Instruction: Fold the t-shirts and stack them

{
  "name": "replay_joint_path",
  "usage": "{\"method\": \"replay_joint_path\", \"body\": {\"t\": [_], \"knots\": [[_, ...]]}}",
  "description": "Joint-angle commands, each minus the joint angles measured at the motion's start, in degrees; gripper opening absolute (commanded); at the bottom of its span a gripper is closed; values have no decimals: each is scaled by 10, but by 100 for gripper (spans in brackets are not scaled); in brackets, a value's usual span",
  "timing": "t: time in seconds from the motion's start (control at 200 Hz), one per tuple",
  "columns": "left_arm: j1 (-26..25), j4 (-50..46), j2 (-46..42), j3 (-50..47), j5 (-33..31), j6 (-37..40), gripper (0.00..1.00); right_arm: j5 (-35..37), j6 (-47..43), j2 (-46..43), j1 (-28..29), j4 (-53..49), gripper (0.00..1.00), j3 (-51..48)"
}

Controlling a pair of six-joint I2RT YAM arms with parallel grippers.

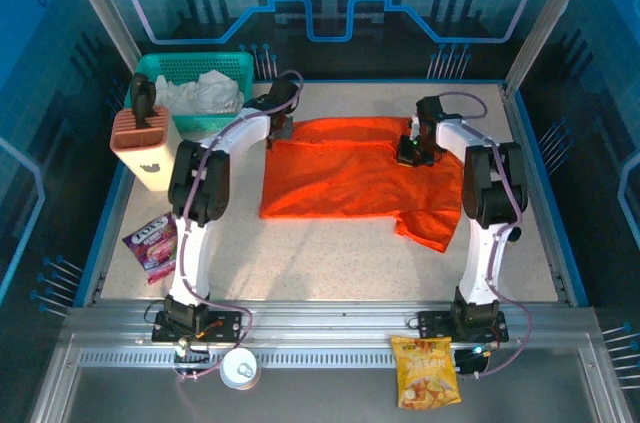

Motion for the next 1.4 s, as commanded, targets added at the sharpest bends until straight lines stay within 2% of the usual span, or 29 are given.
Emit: {"method": "replay_joint_path", "body": {"t": [0.0, 0.07, 0.145, 0.2, 0.32, 0.44, 0.54, 0.585, 0.655, 0.745, 1.001, 1.396], "knots": [[-17, -37, -163, -30, -54, -68, 27, -4, -18, -108, 9, 11, 12, -20], [-20, -106, -246, -67, -53, -128, 38, -6, -37, -173, 10, 19, 23, -47], [-20, -157, -340, -137, -16, -186, 51, -6, -56, -240, 13, 23, 35, -80], [-20, -176, -408, -198, 19, -219, 57, -5, -67, -282, 14, 19, 41, -101], [-20, -194, -525, -320, 106, -283, 61, -4, -78, -351, 18, 4, 48, -142], [-20, -207, -571, -396, 172, -359, 59, -16, -74, -405, 22, 4, 51, -183], [-22, -176, -573, -460, 216, -409, 57, -25, -66, -443, 28, 11, 52, -219], [-23, -156, -569, -486, 227, -424, 61, -31, -63, -457, 31, 14, 53, -233], [-26, -129, -556, -516, 226, -445, 67, -36, -60, -474, 35, 15, 54, -251], [-27, -95, -533, -539, 220, -457, 67, -38, -59, -489, 39, 14, 54, -268], [-33, -46, -446, -528, 208, -467, 66, -35, -60, -501, 40, 12, 55, -290], [-36, -10, -329, -495, 199, -465, 58, -32, -68, -495, 40, 6, 56, -293]]}}
